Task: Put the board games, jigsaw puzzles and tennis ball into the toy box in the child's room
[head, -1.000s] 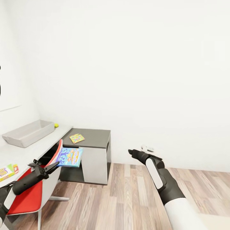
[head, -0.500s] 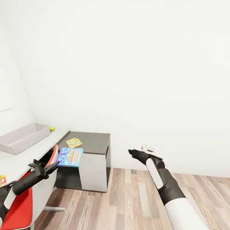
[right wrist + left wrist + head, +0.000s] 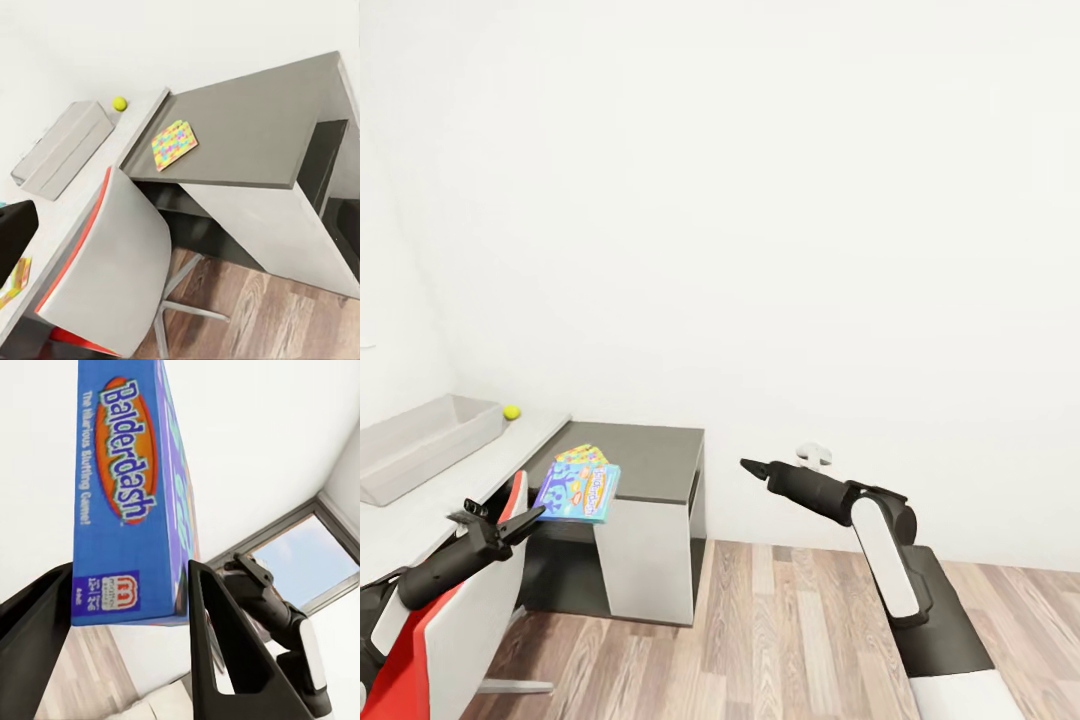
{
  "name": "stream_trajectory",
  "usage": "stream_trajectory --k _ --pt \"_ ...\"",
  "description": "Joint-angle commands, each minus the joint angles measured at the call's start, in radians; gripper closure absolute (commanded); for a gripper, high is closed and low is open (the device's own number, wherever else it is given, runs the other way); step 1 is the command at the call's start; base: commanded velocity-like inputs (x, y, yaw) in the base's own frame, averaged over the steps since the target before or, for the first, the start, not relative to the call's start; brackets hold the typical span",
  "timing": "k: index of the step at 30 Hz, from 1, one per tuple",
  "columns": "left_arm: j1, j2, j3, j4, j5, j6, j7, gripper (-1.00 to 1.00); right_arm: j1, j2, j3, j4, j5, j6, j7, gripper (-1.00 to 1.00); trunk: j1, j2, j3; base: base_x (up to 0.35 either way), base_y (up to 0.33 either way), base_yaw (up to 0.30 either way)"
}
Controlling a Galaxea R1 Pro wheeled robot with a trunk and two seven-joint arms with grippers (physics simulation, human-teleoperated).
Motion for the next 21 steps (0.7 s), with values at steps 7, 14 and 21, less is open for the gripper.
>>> stream_trajectory --k 7,14,21 --pt "-0.001 0.000 0.001 0.000 0.000 0.010 -0.004 1.00 0.007 -0.001 -0.002 -0.020 -0.023 0.019 0.011 -1.00 0.001 -0.002 -0.002 0.187 0.008 0.000" --pt "-0.001 -0.001 0.001 0.000 0.001 0.009 -0.004 1.00 0.007 0.000 -0.002 -0.014 -0.023 0.012 0.009 -1.00 0.001 -0.002 -0.002 0.046 0.013 0.172" --pt "-0.001 -0.002 0.001 0.000 0.001 0.008 -0.004 1.00 0.007 0.000 -0.002 -0.014 -0.022 0.010 0.004 -1.00 0.001 -0.002 -0.002 0.002 0.001 0.284"
